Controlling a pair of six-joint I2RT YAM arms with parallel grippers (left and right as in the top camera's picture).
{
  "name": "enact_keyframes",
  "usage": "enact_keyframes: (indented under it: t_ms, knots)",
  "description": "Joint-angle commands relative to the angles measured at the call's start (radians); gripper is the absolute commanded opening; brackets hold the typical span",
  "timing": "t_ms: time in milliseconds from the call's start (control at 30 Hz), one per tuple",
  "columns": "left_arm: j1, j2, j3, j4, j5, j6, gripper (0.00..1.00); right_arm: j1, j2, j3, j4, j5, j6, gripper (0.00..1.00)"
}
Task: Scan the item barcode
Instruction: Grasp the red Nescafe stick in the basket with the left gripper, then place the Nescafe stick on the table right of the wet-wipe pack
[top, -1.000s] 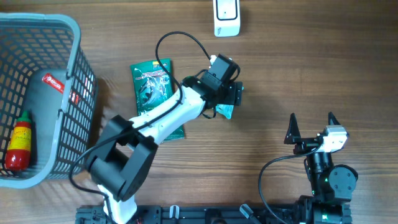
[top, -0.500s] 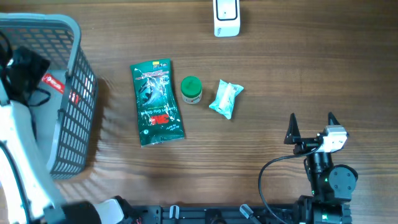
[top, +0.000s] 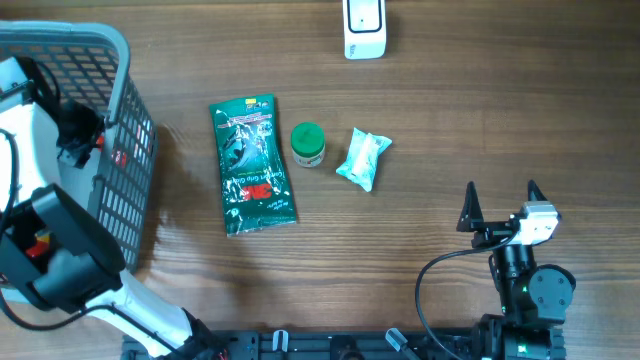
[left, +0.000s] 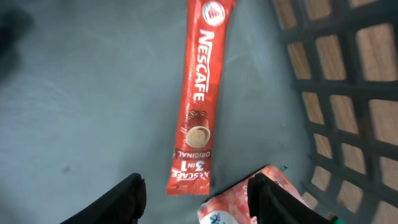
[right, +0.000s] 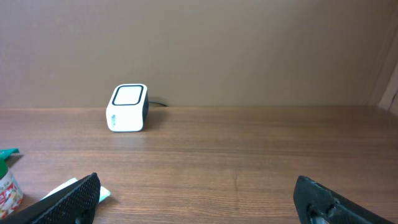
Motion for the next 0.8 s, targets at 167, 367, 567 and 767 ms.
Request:
enact_keyframes:
  t_ms: [167,367,567,767]
  knots:
    - [-0.014,0.125,-0.003,0.027,-0.022,-0.006,0.53,-0.002,-0.006,-0.001,0.003,-0.005,-0.012,1.00]
    - [-0.060,0.196,-0.003,0.073,-0.045,0.009,0.53,-0.002,-0.006,-0.001,0.003,-0.005,-0.012,1.00]
    - [-0.062,0.203,-0.003,0.057,-0.060,0.009,0.04,-0.002,-0.006,-0.001,0.003,-0.005,-0.012,1.00]
    - [-0.053,0.052,0.000,0.029,-0.075,0.009,0.04,-0.002,-0.006,-0.001,0.003,-0.005,-0.012,1.00]
